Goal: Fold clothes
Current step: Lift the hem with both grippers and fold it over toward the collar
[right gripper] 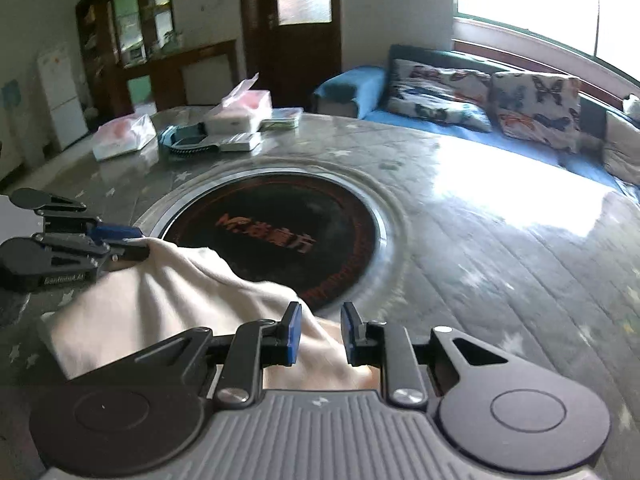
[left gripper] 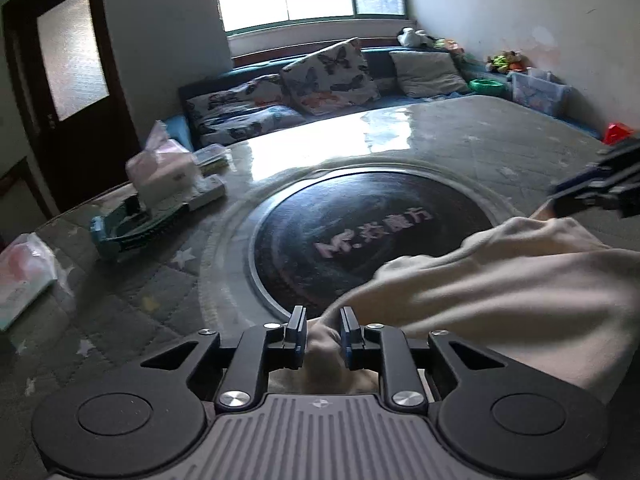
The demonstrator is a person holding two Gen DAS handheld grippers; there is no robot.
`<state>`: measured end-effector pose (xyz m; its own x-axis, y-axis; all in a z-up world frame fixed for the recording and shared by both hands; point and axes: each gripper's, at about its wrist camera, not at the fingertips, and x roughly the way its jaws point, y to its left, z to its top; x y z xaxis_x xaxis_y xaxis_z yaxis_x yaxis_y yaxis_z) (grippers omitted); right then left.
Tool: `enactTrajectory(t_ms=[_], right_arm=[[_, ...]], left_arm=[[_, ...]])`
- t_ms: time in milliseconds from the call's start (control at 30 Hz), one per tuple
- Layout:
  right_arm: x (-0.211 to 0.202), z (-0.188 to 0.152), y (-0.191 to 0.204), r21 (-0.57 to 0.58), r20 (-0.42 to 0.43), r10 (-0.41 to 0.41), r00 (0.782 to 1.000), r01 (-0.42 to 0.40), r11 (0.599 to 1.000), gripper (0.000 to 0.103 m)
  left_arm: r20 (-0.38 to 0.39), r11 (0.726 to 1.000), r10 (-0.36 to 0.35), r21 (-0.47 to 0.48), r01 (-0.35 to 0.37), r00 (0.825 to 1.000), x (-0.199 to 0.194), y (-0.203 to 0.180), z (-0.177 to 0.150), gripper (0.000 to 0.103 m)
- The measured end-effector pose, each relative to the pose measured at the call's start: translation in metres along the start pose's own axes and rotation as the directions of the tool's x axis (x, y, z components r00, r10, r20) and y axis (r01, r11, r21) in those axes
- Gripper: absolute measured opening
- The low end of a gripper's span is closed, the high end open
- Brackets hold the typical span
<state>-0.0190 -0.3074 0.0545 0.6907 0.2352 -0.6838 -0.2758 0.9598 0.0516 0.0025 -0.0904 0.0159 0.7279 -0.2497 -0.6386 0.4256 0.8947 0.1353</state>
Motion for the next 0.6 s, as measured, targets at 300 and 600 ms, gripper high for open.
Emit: enactTrajectory(t_ms=[300, 600], right_arm=[[-0.004, -0.025, -0.018, 0.079, -0.03, -0.001, 1.0, 0.004, 0.997, 0.021], [0.004, -0.036, -0.02, 0.158, -0.013, -0.009, 1.0, 0.011, 0.987, 0.022]], left_arm=[[0.041, 0.996, 0.032, -0.088, -0.028, 0.999, -0.031, -0.001, 0.01, 0.032], [0.052, 0.974, -0.206, 0.104, 0.2, 0.977, -0.054, -0.082, -0.003, 0.032]])
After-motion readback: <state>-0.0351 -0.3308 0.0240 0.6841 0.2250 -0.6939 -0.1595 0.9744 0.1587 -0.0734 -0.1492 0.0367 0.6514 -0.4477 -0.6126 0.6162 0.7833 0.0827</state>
